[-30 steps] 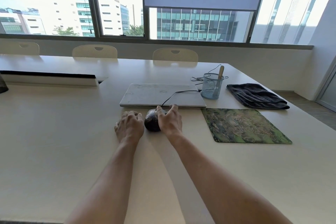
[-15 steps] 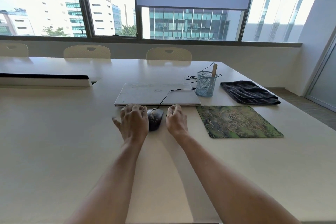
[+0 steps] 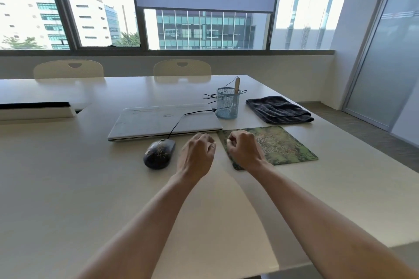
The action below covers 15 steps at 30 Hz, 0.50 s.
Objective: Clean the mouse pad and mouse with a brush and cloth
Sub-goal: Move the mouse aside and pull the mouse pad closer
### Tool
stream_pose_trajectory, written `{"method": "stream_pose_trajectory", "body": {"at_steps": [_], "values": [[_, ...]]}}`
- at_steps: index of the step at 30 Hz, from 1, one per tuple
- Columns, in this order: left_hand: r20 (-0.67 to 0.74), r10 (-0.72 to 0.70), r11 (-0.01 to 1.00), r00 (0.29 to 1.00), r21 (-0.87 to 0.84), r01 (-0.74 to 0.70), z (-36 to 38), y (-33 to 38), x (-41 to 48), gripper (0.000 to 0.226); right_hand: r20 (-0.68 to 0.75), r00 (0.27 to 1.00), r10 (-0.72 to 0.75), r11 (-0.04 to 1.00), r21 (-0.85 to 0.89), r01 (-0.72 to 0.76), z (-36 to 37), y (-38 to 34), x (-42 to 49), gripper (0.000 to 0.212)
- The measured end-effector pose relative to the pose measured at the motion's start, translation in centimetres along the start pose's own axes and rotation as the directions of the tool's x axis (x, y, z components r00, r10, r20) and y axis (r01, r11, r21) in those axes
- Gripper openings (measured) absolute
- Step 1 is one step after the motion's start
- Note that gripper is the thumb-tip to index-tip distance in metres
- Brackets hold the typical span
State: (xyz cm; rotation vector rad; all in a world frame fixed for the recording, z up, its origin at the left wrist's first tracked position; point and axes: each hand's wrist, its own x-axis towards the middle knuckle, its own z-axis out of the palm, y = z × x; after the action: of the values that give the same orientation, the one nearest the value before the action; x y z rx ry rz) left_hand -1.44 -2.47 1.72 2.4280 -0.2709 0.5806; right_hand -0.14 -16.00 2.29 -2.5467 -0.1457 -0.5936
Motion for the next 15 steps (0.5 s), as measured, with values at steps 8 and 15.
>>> {"method": "stream_pose_trajectory", "body": {"at_steps": [8,15], "values": [[0.078,-0.249,0.967,0.965,-0.045,0.253,3.4,2.0,2.6,0.024,-0.080,0.972,0.221,0.972,-0.058,-0.226,-4.4,8.5,2.1,0.019],[0.072,-0.339,0.939,0.938,-0.024,0.342,4.4,3.2,4.2,0.022,0.004,0.908,0.418,0.906,-0.076,-0.417,-7.3,14.6,3.9,0.019]]}}
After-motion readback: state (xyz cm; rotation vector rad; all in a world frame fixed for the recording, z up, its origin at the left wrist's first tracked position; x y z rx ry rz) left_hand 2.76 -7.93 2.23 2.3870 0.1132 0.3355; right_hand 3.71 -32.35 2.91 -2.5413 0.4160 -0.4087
